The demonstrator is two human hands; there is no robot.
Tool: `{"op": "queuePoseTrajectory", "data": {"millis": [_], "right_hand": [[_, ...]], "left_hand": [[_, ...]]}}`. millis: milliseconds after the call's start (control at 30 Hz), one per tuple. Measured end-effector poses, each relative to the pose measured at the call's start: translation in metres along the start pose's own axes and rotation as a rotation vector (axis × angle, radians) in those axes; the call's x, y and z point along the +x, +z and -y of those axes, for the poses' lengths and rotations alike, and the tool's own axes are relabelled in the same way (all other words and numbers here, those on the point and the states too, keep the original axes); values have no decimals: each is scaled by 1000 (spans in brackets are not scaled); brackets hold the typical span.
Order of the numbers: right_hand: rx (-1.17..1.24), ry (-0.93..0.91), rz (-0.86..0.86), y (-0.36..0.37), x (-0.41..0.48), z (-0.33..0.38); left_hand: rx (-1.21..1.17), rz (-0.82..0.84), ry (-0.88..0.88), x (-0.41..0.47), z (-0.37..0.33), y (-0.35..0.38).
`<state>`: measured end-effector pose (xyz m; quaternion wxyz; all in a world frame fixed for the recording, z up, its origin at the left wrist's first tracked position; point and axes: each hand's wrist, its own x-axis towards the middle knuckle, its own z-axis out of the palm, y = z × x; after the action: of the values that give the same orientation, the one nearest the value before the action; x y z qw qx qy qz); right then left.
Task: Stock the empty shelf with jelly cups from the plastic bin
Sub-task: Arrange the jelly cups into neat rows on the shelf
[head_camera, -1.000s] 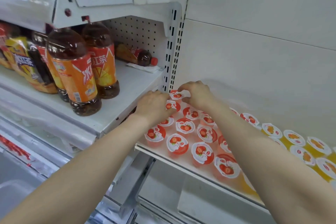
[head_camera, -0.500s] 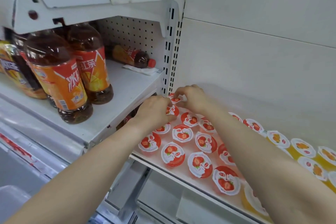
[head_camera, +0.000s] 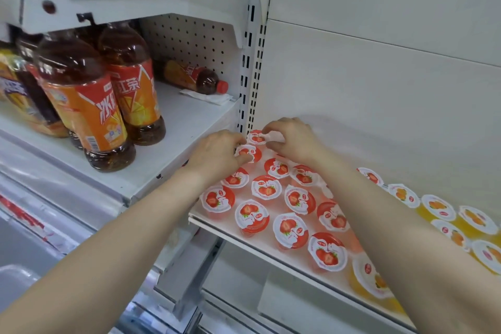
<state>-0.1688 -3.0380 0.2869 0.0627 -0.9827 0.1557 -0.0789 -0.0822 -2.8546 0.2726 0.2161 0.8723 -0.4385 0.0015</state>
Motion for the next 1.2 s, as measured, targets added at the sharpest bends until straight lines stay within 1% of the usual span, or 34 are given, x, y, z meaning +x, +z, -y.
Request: {"op": "queuePoseTrajectory", "data": {"millis": [67,200,233,433,567,700,800,867,900,1033,1100,1200], "right_hand": [[4,-1,-14,-4,-13,1],[-8,-22,-3,-9,-46,5],[-7,-29,1,-9,-54,7],[9,-52,2,-6,-91,23],[-19,-28,-10,-4,-102,29],[-7,1,-23,-4,-108,30],[15,3,-52,-5,-116,32],[48,7,-64,-4,-125,34],[66,11,-78,-5,-127,35],[95,13,-83,5,-143,41],[108,21,-87,8,-149,44],[122,59,-90,8,-156,47]], "left_hand": [[31,43,-2,-9,2,-11],[86,246,-18,-29,3,-27],[95,273,-21,-32,2,-27],[143,217,13,-35,-5,-19],[74,168,1,-36,-5,-13],[57,129,16,-42,-1,-16],[29,41,32,-53,5,-24],[19,13,65,-63,9,-29],[16,30,79,-66,10,-33],[73,275,122,-81,17,-39],[91,294,150,-84,23,-36],[54,249,154,-87,27,-31]]}}
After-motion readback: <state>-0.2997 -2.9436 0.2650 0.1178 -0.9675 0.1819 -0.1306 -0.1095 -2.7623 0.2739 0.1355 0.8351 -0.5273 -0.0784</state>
